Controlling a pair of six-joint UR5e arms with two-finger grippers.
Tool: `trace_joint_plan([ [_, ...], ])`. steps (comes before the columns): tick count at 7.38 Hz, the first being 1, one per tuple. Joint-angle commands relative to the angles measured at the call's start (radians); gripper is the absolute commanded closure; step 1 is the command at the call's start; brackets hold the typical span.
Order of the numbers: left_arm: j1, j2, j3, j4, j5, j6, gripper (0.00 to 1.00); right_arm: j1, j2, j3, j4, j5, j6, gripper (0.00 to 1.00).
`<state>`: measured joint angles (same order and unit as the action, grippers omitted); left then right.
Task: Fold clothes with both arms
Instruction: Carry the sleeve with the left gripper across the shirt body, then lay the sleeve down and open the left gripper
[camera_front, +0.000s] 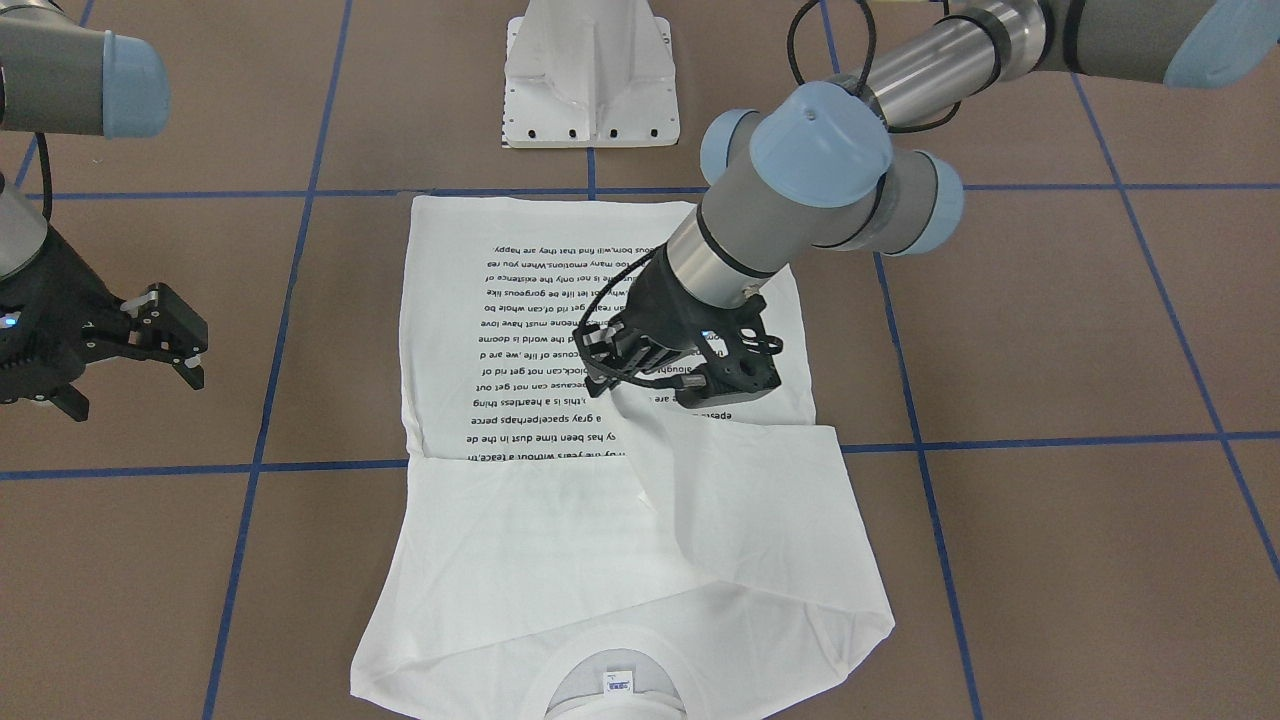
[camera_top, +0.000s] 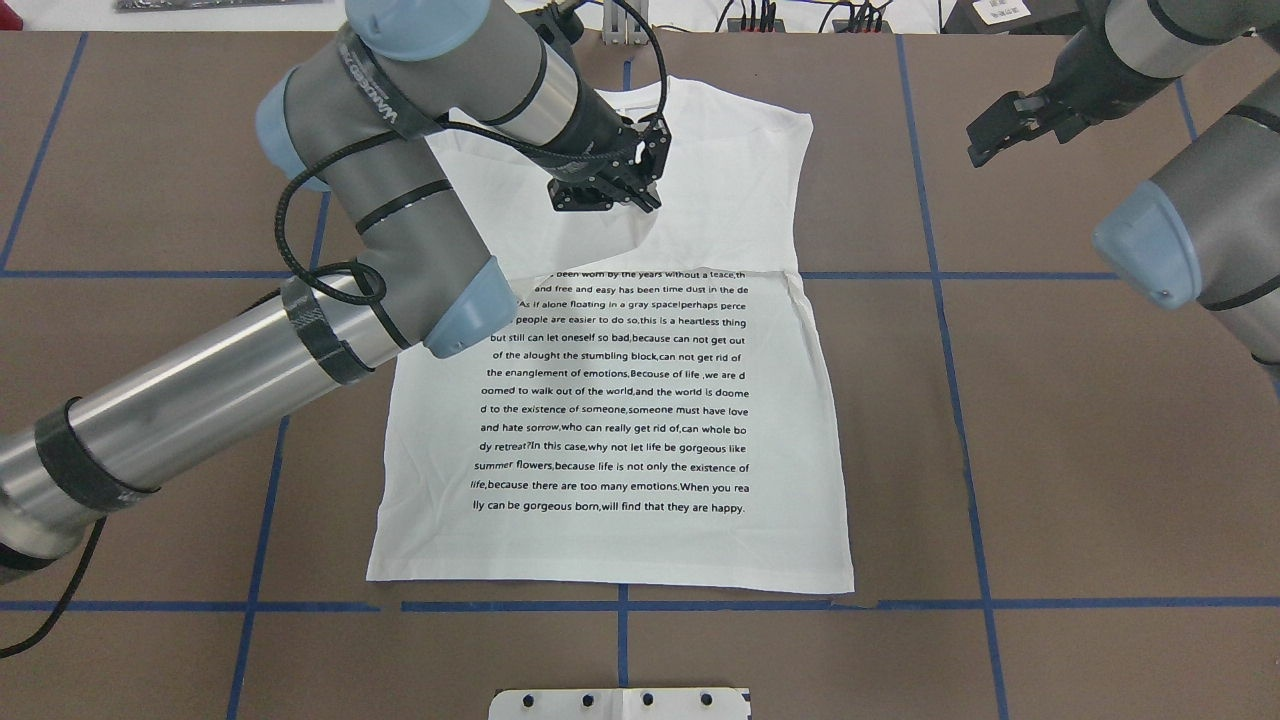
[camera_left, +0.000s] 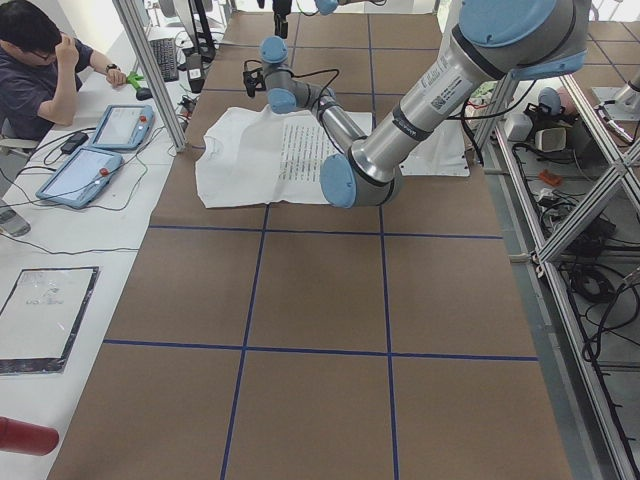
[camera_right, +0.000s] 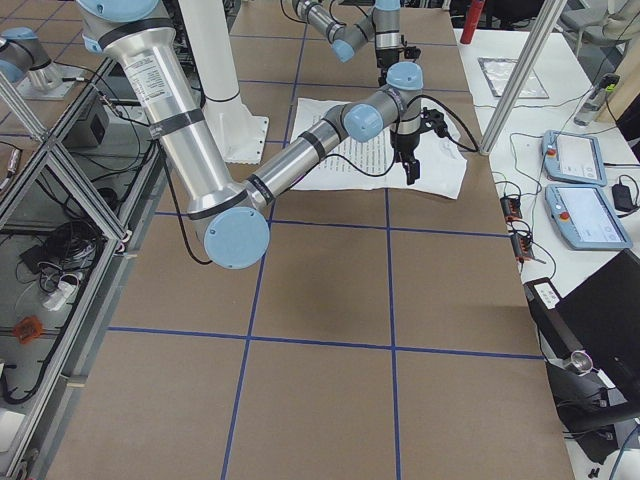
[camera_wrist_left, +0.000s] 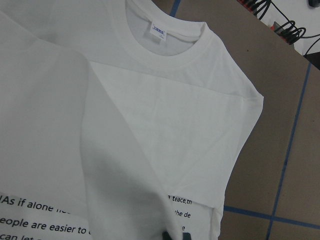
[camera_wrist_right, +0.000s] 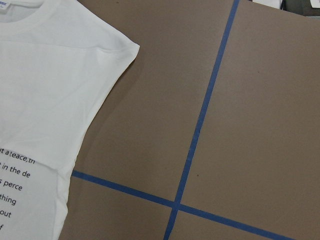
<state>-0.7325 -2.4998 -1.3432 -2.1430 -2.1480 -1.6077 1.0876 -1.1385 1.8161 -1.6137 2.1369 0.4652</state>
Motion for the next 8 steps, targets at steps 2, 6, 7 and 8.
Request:
trace_joint_plan([
  [2, 0.129, -0.031, 0.1, -0.13, 0.137, 0.06, 1.0, 0.0, -0.001, -0.001, 0.0, 0.0, 0.003, 0.0],
  [6, 0.136, -0.008, 0.081, -0.09, 0.114, 0.12, 0.0, -0.037, 0.017, -0.012, 0.008, -0.005, 0.071, 0.0],
  [7, 0.124, 0.054, -0.029, 0.02, 0.1, 0.215, 0.0, -0.087, 0.043, -0.015, 0.012, -0.015, 0.16, 0.0],
  [8, 0.092, 0.132, -0.156, 0.128, 0.091, 0.301, 0.0, -0.128, 0.074, -0.023, 0.012, -0.028, 0.237, 0.0],
])
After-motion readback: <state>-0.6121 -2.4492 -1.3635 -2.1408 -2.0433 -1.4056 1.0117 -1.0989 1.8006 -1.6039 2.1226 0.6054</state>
